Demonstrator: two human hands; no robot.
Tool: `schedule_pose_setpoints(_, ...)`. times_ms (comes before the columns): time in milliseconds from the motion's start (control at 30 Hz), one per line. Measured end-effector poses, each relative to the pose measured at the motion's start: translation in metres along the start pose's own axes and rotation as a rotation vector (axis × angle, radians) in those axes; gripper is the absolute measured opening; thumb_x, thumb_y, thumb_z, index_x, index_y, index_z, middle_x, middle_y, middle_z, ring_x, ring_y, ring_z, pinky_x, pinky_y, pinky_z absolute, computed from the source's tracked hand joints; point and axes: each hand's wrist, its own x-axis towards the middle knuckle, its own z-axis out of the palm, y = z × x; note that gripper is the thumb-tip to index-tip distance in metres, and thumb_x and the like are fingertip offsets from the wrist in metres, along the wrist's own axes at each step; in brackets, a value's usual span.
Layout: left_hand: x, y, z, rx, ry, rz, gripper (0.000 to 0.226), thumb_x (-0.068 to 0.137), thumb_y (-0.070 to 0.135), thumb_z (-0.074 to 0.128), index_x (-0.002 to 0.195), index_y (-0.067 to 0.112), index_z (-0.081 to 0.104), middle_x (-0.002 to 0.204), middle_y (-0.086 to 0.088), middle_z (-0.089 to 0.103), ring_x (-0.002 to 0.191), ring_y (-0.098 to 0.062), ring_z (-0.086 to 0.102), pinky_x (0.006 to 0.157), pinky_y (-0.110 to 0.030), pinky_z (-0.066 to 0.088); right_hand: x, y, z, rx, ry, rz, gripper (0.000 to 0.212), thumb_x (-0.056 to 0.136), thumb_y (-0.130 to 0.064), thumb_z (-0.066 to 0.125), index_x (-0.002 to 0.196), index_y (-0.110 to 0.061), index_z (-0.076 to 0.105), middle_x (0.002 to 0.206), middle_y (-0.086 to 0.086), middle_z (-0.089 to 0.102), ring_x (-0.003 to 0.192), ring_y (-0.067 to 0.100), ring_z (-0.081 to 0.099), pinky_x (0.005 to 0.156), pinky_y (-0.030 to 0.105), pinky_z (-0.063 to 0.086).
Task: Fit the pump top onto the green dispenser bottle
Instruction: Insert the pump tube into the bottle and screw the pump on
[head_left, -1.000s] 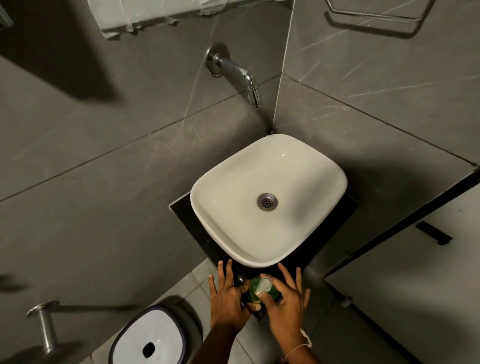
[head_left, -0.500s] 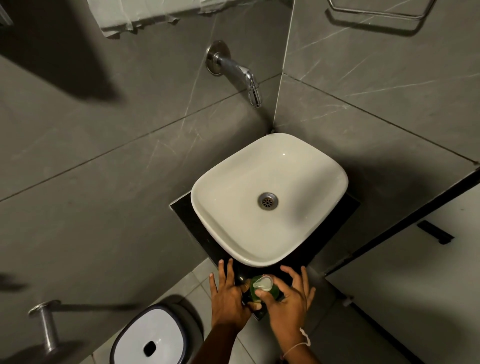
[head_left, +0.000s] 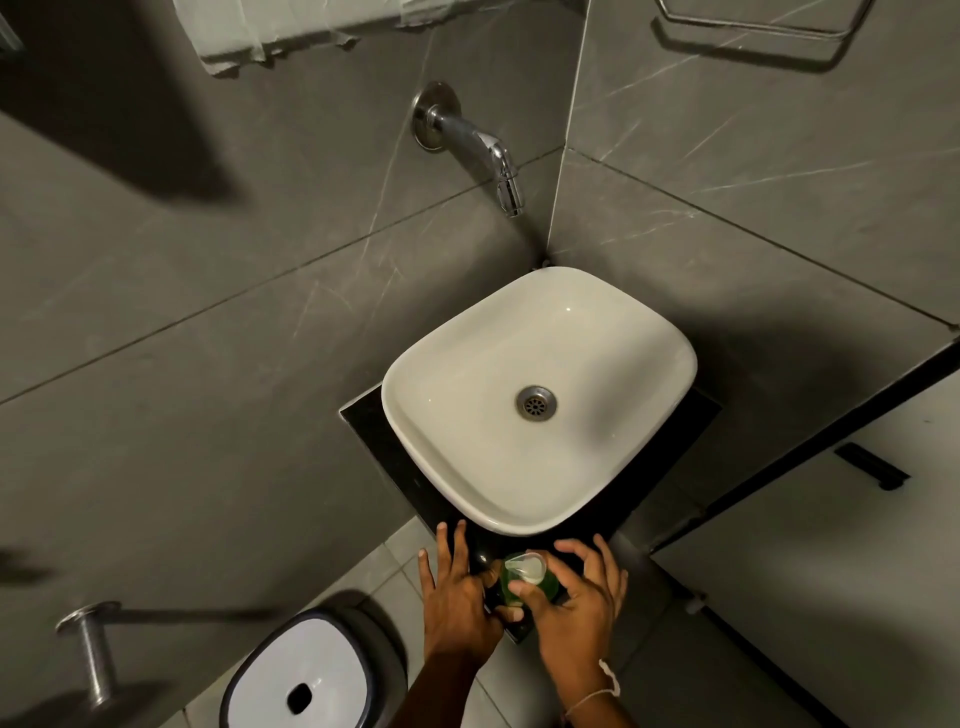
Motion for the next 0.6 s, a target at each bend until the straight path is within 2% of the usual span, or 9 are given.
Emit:
schedule_pose_setpoints(100,0.0,0.0,0.0,-0.001,0.008,-0.001,0.043,0.068,0.044,0.064,0.11,0.036,0.062,0.162,-0.002,-0.007,0.14,-0.023,-0.033,0.117,-0.053,-0.014,-0.001,-0.004,-0.001,-0.008,0.017,0.008,0.032,0.051,-0.037,0.084,0.082,-0.034,0.077,0.1,-0.017,0.057,0.124,0.028,0.044,0.111,0.063,0.019)
schedule_pose_setpoints(200,-0.001,0.0,-0.001,0.016,-0.004,0.008,0.044,0.068,0.045,0.062,0.111,0.036,0.062,0.162,-0.003,-0.007,0.142,-0.025,-0.031,0.117,-0.053,-0.015,-0.003,-0.006,-0.005,-0.027,-0.004,0.024,0.034,0.052,-0.047,0.077,0.084,-0.035,0.076,0.108,-0.01,0.061,0.13,0.03,0.041,0.113,0.063,0.013)
schedule_pose_setpoints(267,-0.001,0.0,-0.002,0.028,-0.01,0.007,0.043,0.07,0.046,0.06,0.111,0.034,0.062,0.162,-0.003,-0.007,0.143,-0.026,-0.028,0.117,-0.054,-0.014,-0.007,-0.008,-0.008,-0.04,-0.011,0.032,0.046,0.05,-0.059,0.073,0.09,-0.037,0.073,0.122,-0.009,0.058,0.136,0.027,0.033,0.114,0.06,0.008)
schedule_pose_setpoints(367,-0.003,0.002,-0.004,0.028,0.013,0.004,0.035,0.076,0.042,0.052,0.108,0.033,0.063,0.162,-0.004,-0.004,0.144,-0.027,-0.026,0.118,-0.054,-0.013,-0.02,-0.019,-0.01,-0.036,0.067,0.061,0.064,0.041,-0.069,0.069,0.097,-0.037,0.064,0.125,-0.008,0.057,0.137,0.025,0.033,0.111,0.061,0.014)
schedule_pose_setpoints(467,-0.004,0.003,-0.006,0.026,0.025,0.002,0.033,0.082,0.041,0.045,0.108,0.034,0.063,0.162,-0.004,-0.003,0.144,-0.026,-0.025,0.117,-0.052,-0.016,-0.029,-0.036,-0.004,-0.045,0.126,0.117,0.069,0.039,-0.07,0.071,0.095,-0.031,0.06,0.121,-0.004,0.059,0.134,0.027,0.038,0.108,0.062,0.021)
schedule_pose_setpoints(600,-0.003,0.001,-0.003,0.016,0.019,-0.011,0.018,0.079,0.032,0.046,0.08,0.026,0.063,0.162,-0.003,-0.002,0.143,-0.024,-0.026,0.118,-0.053,-0.012,-0.025,-0.048,-0.001,-0.073,0.18,0.185,0.06,0.042,-0.05,0.09,0.088,-0.025,0.061,0.119,0.0,0.062,0.133,0.031,0.04,0.109,0.062,0.02)
